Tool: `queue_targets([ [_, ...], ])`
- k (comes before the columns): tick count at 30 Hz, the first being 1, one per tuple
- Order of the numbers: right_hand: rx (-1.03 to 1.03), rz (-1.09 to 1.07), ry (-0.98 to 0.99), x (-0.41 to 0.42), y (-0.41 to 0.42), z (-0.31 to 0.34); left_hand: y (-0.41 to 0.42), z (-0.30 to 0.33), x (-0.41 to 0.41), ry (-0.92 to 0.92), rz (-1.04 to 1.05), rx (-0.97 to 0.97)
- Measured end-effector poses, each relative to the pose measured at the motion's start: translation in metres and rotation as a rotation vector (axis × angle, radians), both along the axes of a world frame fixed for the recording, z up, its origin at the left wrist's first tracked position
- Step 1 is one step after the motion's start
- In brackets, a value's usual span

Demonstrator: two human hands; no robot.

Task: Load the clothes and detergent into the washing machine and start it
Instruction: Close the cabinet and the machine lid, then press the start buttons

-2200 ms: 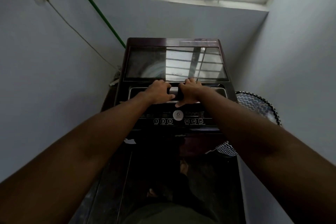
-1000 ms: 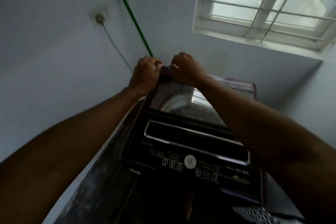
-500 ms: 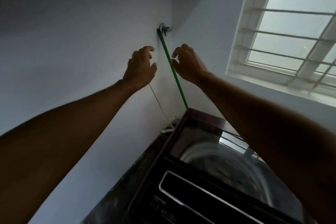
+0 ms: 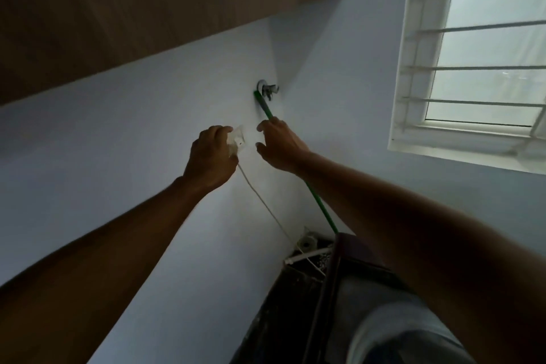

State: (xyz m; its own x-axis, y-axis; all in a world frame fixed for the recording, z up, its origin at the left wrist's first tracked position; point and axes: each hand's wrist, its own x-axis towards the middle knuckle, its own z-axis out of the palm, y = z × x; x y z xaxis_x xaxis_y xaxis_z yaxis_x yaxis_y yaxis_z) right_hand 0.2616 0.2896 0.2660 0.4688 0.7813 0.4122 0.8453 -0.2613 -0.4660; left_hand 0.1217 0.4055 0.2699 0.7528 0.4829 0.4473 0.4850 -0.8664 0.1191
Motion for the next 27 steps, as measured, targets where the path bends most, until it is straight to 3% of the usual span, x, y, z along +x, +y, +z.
queue_targets([
  [12, -0.080, -0.020, 0.167, 0.059, 0.122, -0.066, 0.137, -0.031, 0.066, 0.341, 0.083, 0.011],
  [27, -0.128, 0.018, 0.433, 0.100, 0.263, -0.148, 0.227, -0.063, 0.137, 0.665, -0.062, 0.440],
])
